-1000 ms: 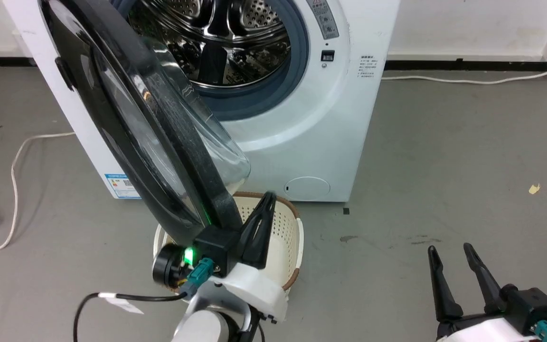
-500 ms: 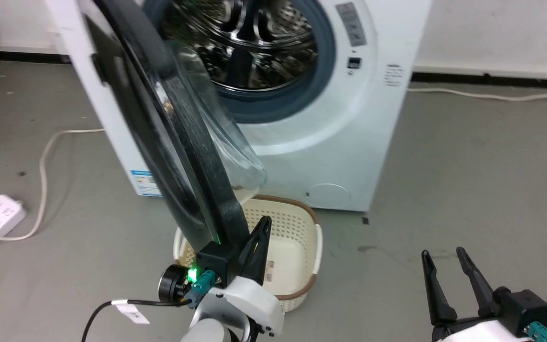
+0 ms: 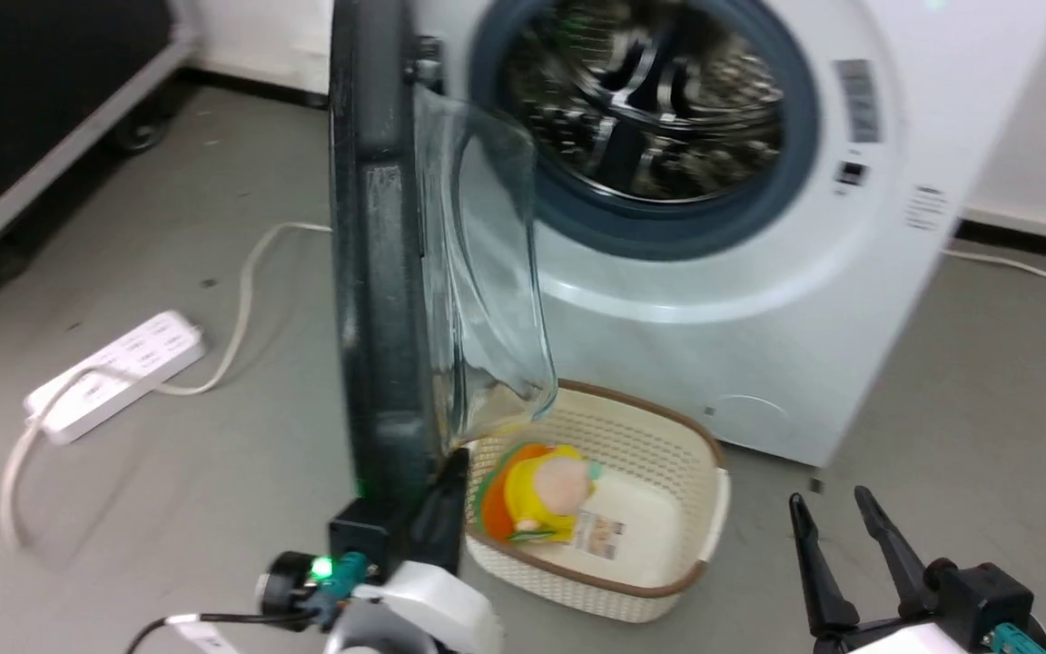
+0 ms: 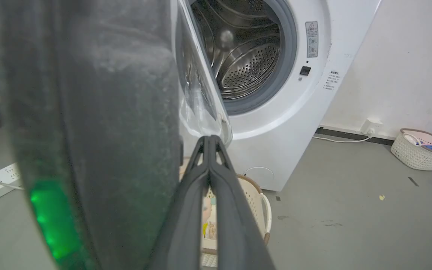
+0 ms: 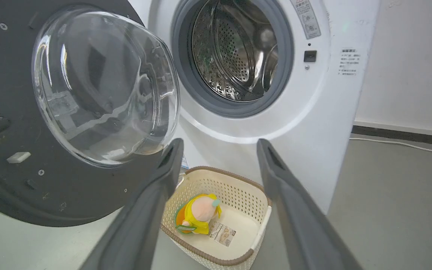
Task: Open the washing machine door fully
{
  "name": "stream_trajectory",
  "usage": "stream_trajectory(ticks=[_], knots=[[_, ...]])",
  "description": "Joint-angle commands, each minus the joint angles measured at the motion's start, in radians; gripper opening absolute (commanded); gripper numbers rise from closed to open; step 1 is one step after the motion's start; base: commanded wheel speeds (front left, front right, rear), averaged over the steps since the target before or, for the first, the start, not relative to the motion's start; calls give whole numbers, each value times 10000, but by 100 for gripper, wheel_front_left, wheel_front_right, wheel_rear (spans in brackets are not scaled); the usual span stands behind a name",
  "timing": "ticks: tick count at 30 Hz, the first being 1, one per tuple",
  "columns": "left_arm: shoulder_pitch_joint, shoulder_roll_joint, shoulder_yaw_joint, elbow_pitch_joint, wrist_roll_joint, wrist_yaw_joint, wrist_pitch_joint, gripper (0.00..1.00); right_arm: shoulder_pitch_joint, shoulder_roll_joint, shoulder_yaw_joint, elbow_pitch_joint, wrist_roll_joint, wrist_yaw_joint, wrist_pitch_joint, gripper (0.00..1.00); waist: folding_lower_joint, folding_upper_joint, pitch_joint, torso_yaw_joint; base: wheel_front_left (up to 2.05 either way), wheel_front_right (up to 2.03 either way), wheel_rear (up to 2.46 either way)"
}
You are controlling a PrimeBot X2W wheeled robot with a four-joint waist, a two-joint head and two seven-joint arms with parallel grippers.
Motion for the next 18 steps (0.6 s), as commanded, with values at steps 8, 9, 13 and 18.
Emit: stream_trajectory(ticks=[8,9,13,18], knots=[[-115,899,845,-230,-202,238,40,0,-98,37,195,38,-279,8,-43,100,1,0,656,1140,0,0,0],[-194,1004,988,-238,-247,262,24,0,-131,37,182,40,-325,8,-43,100,1,0,769,1212,0,0,0],[-626,1647,1719,-166,-406,348,-109,0,-271,37,201,-20,-599,8,72,100,1,0,1328,1429,0,0,0],[-1121,2289,2509,85,-689,369,-222,0,-375,-50,89,-270,-862,8,312,100,1,0,1849,1478,0,0,0]])
